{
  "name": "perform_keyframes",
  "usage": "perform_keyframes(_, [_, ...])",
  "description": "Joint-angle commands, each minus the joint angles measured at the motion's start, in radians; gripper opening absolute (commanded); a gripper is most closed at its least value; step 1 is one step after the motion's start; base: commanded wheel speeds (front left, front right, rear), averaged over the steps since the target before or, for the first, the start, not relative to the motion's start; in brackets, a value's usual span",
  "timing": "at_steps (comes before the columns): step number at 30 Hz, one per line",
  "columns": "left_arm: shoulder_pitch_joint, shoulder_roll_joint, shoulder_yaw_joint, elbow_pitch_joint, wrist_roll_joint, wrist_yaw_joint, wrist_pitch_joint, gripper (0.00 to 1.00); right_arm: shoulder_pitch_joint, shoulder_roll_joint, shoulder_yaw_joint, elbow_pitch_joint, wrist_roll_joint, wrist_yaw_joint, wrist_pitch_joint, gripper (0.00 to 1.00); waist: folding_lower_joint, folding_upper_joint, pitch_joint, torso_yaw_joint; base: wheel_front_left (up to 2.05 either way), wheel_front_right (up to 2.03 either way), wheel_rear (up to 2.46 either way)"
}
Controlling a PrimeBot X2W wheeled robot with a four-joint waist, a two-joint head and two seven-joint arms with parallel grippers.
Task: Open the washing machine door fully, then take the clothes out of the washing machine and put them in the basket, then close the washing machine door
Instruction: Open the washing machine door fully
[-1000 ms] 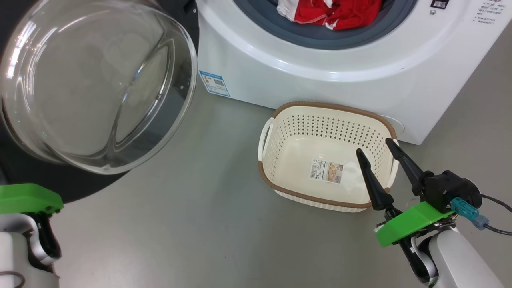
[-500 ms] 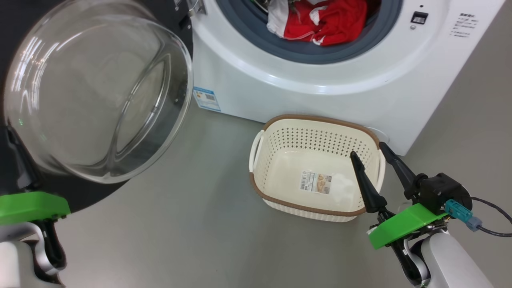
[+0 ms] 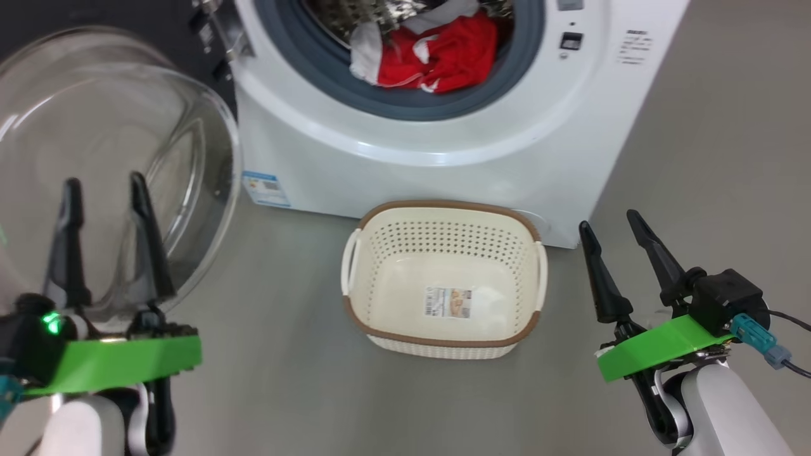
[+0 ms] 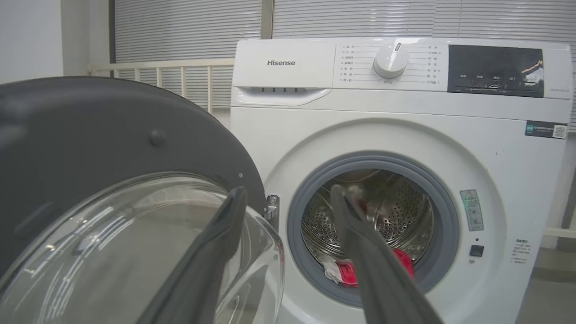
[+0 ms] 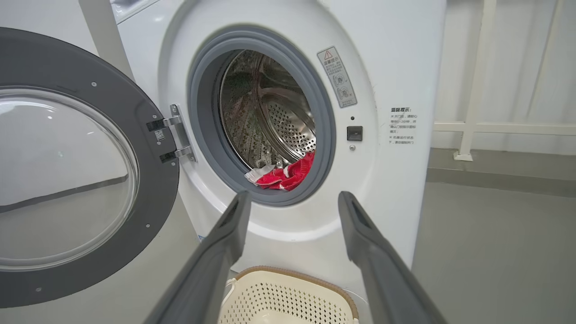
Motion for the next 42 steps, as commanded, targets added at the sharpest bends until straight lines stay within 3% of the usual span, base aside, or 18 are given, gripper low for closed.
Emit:
perform_keyframes(1, [0.009, 0.022, 0.020, -0.032, -0.017, -0.010, 0.010, 1.00, -0.001, 0.009, 0.014, -0.034, -0.010, 0.003, -0.006, 1.00, 0.0000, 0.0000, -0.026, -0.056, 0.00, 0.00, 0.00])
perform_keyframes(6, [0.037, 0.021, -0.038, -0.034, -0.068, -0.072, 0.027, 1.00, 0.016, 0.016, -0.014, -0.062, -0.037, 0.003, -0.006, 1.00, 0.0000, 0.0000, -0.036, -0.126, 0.00, 0.00, 0.00])
perform_keyframes(11, [0.066, 0.025, -0.081, -0.010, -0.121, -0.099, 0.039, 1.00, 0.039, 0.019, -0.037, -0.087, -0.060, 0.003, -0.006, 1.00, 0.0000, 0.0000, -0.043, -0.191, 0.00, 0.00, 0.00])
perform_keyframes(18, [0.108, 0.050, -0.107, 0.019, -0.137, -0.108, 0.041, 1.00, 0.066, 0.020, -0.032, -0.121, -0.053, 0.003, -0.006, 1.00, 0.0000, 0.0000, -0.053, -0.281, 0.00, 0.00, 0.00])
perform_keyframes(26, [0.183, 0.080, -0.101, 0.038, -0.084, -0.095, 0.010, 1.00, 0.106, 0.020, -0.022, -0.138, -0.041, 0.003, -0.006, 1.00, 0.0000, 0.0000, -0.080, -0.355, 0.00, 0.00, 0.00])
perform_keyframes(42, [0.325, 0.090, -0.066, 0.104, -0.062, -0.089, -0.004, 1.00, 0.188, 0.000, -0.050, -0.139, -0.064, 0.003, -0.006, 1.00, 0.0000, 0.0000, -0.172, -0.400, 0.00, 0.00, 0.00])
